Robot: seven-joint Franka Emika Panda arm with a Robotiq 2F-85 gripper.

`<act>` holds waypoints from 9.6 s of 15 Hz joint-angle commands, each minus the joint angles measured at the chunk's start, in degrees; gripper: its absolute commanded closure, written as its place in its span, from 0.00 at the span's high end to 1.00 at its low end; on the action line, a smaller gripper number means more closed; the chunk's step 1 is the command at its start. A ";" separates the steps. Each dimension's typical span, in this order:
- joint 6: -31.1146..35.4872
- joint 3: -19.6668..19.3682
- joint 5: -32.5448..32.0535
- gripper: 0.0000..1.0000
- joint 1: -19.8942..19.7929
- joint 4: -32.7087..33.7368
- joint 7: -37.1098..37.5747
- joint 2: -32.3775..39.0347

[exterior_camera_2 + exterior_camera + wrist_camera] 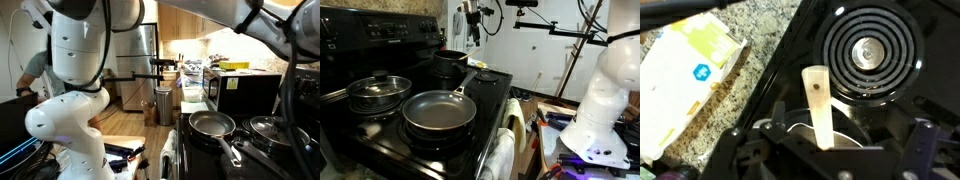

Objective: Remove the wooden spoon from the pot on the right side of the stove and place it on the left side of the countertop

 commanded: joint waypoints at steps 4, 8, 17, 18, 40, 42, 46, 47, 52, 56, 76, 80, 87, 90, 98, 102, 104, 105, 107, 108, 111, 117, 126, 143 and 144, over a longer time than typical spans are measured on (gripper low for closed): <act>-12.27 1.78 -0.88 1.00 -2.13 12.83 -5.08 6.69; -6.50 2.58 1.09 1.00 -2.97 1.31 -0.75 2.69; -6.26 2.73 2.43 1.00 -3.62 5.55 -0.98 5.42; -6.26 2.75 2.43 1.00 -3.61 5.56 -0.97 5.36; -10.01 2.51 2.37 0.75 -4.89 7.60 0.62 8.57; -9.90 2.40 1.95 0.67 -4.86 8.18 1.06 9.01; -11.04 2.50 2.11 0.41 -5.07 9.59 1.14 9.16; -11.07 2.48 2.04 0.33 -5.10 10.02 1.22 9.09; -10.84 2.41 2.17 0.06 -5.34 10.12 1.87 8.75; -10.43 2.08 2.39 0.07 -6.02 9.90 2.44 7.67; -12.93 2.81 20.24 0.07 -8.11 1.93 -20.28 -8.47; -12.59 2.30 19.35 0.07 -7.23 -4.35 -28.68 -11.40; 0.64 2.30 17.30 0.07 -3.07 -23.65 -31.33 -24.06; -1.57 1.21 17.65 0.30 -1.75 -21.08 -30.81 -21.45; 1.57 2.72 12.97 0.07 2.34 -24.03 -36.12 -23.13; 1.87 5.08 9.38 0.07 6.05 -24.49 -39.51 -21.24; 3.36 6.41 7.56 0.07 7.53 -24.77 -40.94 -20.50; 4.21 7.01 7.37 0.07 8.15 -24.80 -41.73 -20.13; 7.38 8.14 5.89 0.07 9.11 -25.10 -42.55 -19.80; 8.30 8.57 6.06 0.07 9.54 -25.02 -43.31 -19.57; 11.72 9.79 7.60 0.07 10.71 -25.48 -46.25 -19.61; 9.88 9.88 7.42 0.30 10.59 -24.46 -43.92 -19.18; 11.03 15.45 8.60 0.07 15.47 -20.78 -46.63 -13.36; 9.14 26.60 18.58 0.30 21.90 -15.13 -43.66 -3.59; 9.14 26.62 18.78 0.30 21.88 -15.12 -43.66 -3.56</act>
